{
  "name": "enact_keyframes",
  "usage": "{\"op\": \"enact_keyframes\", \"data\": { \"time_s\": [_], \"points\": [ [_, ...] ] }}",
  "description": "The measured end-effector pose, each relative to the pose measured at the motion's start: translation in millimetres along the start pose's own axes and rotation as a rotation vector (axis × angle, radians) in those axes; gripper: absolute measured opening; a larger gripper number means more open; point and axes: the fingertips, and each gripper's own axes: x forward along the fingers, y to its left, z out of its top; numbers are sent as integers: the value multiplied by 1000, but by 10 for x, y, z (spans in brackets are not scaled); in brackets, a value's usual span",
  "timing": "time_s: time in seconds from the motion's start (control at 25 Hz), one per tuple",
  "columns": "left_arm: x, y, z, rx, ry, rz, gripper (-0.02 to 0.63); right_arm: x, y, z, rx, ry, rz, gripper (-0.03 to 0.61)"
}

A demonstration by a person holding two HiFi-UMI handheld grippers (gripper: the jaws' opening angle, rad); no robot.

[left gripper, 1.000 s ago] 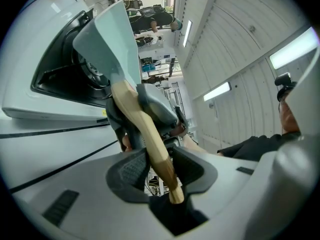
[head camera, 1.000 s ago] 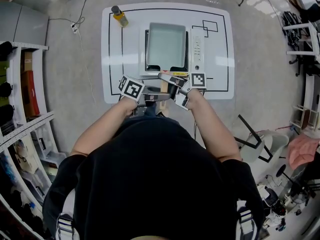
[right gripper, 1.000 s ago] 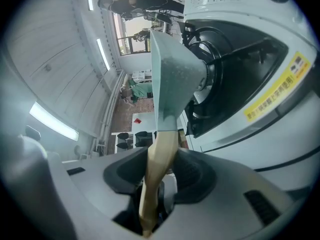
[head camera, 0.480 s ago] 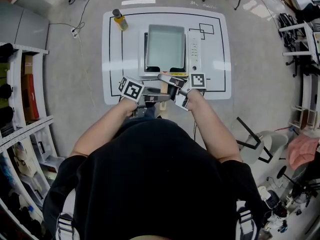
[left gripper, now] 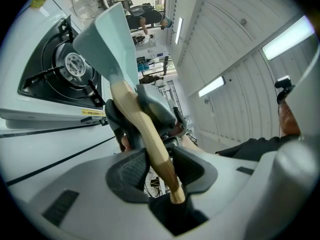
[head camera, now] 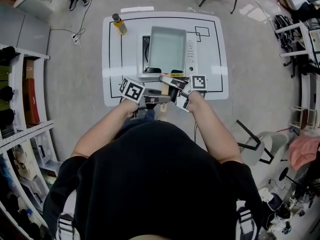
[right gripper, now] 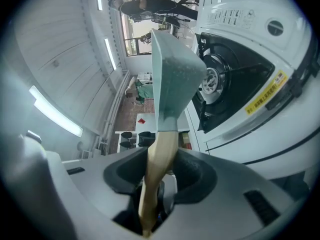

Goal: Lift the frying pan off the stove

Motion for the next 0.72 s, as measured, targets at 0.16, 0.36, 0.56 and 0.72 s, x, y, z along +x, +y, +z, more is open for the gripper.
{"op": "enact_keyframes", "data": {
  "time_s": [0.16,0.36,0.56,0.72],
  "points": [
    [27,-26,-39,13,0,4,150,-35,67,-47,-19,8,5,150],
    [65,-147,-68,20,3,-9,150,-98,93,-85,-28,7,-8,150],
    [65,-219,-107,41,8,-10,150,-112,184,-144,-30,6,1,150],
    [79,-273,-133,50,6,-9,150,-129,239,-182,-54,17,5,150]
  ]
}}
